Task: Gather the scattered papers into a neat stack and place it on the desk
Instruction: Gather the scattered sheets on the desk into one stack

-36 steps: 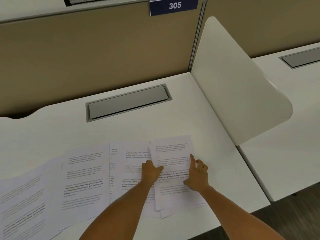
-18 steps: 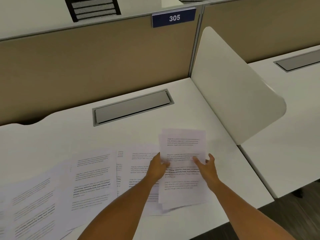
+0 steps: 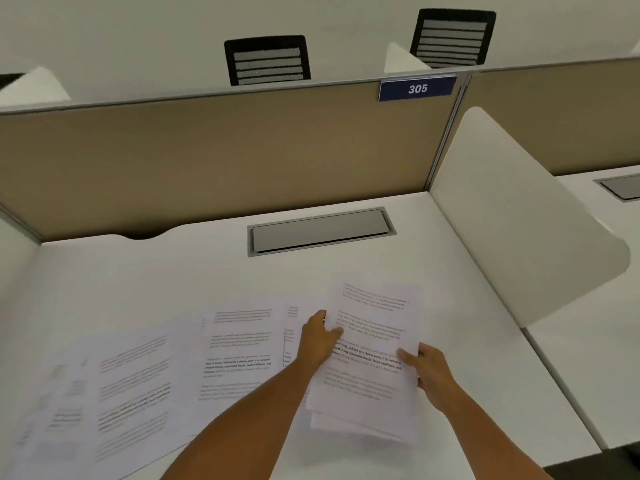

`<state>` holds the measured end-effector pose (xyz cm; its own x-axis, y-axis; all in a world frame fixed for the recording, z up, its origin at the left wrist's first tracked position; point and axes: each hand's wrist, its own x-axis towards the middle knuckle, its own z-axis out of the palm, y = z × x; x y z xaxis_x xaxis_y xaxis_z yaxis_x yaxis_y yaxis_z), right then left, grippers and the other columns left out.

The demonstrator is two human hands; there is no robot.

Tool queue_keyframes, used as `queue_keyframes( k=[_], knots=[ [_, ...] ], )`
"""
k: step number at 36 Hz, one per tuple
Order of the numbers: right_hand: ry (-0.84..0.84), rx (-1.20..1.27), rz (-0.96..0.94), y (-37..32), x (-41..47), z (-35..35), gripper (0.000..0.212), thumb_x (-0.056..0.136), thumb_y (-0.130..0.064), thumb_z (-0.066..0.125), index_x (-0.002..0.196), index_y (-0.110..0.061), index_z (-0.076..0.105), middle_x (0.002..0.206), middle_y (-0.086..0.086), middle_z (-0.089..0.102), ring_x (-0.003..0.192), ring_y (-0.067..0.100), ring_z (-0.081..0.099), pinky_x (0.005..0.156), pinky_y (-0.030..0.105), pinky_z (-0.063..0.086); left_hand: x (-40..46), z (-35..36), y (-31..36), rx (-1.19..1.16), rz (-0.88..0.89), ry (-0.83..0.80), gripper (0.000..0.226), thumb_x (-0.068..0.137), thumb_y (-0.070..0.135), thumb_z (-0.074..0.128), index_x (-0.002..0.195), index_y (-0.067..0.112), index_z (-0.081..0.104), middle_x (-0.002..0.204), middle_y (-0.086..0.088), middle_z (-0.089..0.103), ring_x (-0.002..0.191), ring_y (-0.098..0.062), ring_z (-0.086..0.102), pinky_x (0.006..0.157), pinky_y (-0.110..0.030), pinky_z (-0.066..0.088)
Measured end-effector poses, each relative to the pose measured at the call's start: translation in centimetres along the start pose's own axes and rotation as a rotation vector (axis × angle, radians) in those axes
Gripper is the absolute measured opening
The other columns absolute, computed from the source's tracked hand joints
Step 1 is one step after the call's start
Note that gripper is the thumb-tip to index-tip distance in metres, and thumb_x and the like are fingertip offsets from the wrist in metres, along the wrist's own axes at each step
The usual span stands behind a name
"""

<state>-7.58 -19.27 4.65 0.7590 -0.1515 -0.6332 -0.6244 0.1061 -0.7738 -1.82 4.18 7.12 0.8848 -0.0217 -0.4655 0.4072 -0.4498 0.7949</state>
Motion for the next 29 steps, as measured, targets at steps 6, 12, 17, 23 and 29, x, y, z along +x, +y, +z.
queue_keyframes(
  k=[6,12,17,23,29],
  knots=[
    [0.032,-0.099,0.019,0.2,-0.5,5.7,0.018,0.091,-0.005,0.065,0.106,-0.015,0.070,0.102,0.006,0.075,0.091,0.026,0.073,0.073,0.038,0.060,-1.4,-1.8,-2.4,0.091,-0.101,0.052,0.060,0.096,0.020,0.055,0.150,0.008,0.031,0.150,-0.009,0.042,0.137,-0.027,0.042,0.112,-0.035,0.035],
    [0.058,-0.235,0.010,1.0,-0.2,9.1,0.017,0.089,-0.006,0.064,0.099,-0.019,0.069,0.098,0.003,0.072,0.094,0.024,0.068,0.088,0.039,0.058,-1.0,-2.3,-4.4,0.140,-0.162,0.064,0.047,0.092,0.021,0.055,0.138,0.012,0.044,0.132,-0.009,0.059,0.115,-0.026,0.059,0.098,-0.037,0.051],
    [0.139,-0.328,0.020,1.6,0.4,10.2,0.012,0.087,-0.005,0.062,0.095,-0.009,0.070,0.095,0.007,0.072,0.080,0.017,0.065,0.068,0.025,0.053,-0.3,-1.7,-5.0,0.096,-0.160,-0.016,0.048,0.092,0.020,0.059,0.136,0.007,0.046,0.136,-0.008,0.057,0.120,-0.024,0.057,0.096,-0.026,0.046],
    [0.143,-0.429,0.040,2.7,2.1,10.7,0.025,0.087,-0.010,0.062,0.112,-0.007,0.065,0.106,0.010,0.071,0.090,0.023,0.067,0.067,0.025,0.053,0.6,-1.2,-6.2,0.107,-0.215,0.004,0.059,0.088,0.031,0.062,0.140,0.009,0.046,0.140,-0.010,0.053,0.124,-0.025,0.055,0.106,-0.038,0.047],
    [0.198,-0.625,0.076,3.9,4.0,10.7,0.044,0.084,-0.021,0.065,0.125,-0.007,0.063,0.131,0.014,0.061,0.111,0.030,0.062,0.091,0.036,0.056,1.3,-1.4,-6.3,0.241,-0.280,0.053,0.070,0.091,0.036,0.060,0.149,0.011,0.030,0.150,-0.014,0.032,0.133,-0.030,0.044,0.109,-0.041,0.043]
  ],
)
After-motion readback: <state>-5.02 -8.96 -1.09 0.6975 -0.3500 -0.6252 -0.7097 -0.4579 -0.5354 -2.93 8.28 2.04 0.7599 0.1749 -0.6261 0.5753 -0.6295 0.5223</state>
